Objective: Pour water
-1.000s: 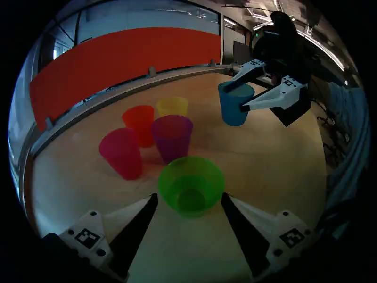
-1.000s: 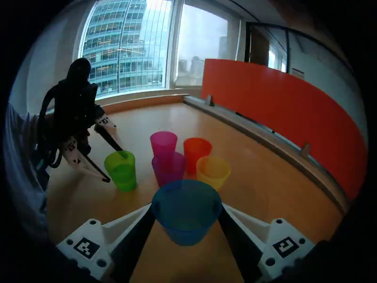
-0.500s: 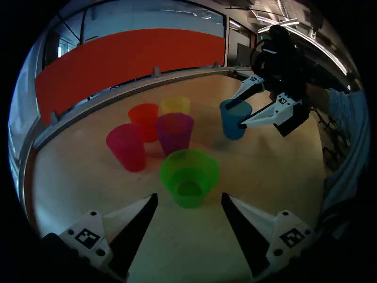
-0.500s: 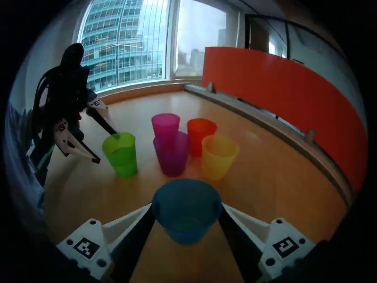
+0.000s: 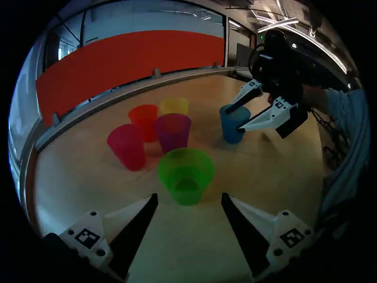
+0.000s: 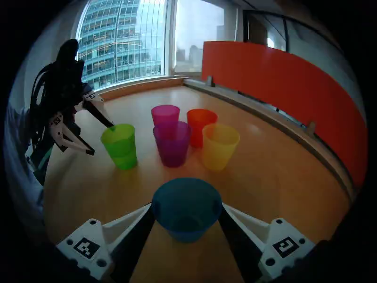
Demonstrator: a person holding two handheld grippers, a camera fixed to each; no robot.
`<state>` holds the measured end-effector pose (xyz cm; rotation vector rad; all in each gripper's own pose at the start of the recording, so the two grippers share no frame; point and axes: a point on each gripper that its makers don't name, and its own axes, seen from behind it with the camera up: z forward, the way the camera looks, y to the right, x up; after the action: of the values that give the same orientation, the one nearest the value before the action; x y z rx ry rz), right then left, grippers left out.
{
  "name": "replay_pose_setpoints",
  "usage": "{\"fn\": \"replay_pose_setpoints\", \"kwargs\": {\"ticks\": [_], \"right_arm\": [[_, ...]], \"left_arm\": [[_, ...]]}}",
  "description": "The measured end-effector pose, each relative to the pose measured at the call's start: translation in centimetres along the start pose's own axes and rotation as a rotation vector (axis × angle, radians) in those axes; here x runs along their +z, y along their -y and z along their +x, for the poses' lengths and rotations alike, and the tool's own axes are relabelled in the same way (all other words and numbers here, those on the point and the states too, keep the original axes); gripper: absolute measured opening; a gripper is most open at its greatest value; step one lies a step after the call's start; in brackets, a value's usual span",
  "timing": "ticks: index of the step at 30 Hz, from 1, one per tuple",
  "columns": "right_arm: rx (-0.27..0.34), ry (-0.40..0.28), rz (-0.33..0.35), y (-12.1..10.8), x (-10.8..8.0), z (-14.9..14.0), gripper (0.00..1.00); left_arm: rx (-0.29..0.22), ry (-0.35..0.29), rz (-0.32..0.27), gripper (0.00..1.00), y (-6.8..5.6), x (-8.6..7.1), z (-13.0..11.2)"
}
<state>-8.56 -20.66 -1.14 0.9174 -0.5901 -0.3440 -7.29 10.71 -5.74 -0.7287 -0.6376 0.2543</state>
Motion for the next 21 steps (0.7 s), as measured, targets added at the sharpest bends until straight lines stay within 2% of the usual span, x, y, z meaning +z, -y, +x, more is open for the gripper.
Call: {"fn": "replay_pose_setpoints", "kwargs": {"ticks": [6, 10, 21], "right_arm": [[0.012, 0.02, 0.007, 0.3, -0.2, -0.6, 0.93], [0.021, 0.028, 0.01, 0.4, -0.2, -0.9, 1.0], [0.024, 0.016, -0.021, 0.0, -1.4, -1.1, 1.0]], "left_arm": [[-0.003, 0.0, -0.002, 1.0, -0.1, -0.1, 0.1], [-0.005, -0.004, -0.002, 1.0, -0.1, -0.2, 0.2], [-0.013, -0.018, 0.018, 1.0, 0.3, -1.0, 0.3]]}}
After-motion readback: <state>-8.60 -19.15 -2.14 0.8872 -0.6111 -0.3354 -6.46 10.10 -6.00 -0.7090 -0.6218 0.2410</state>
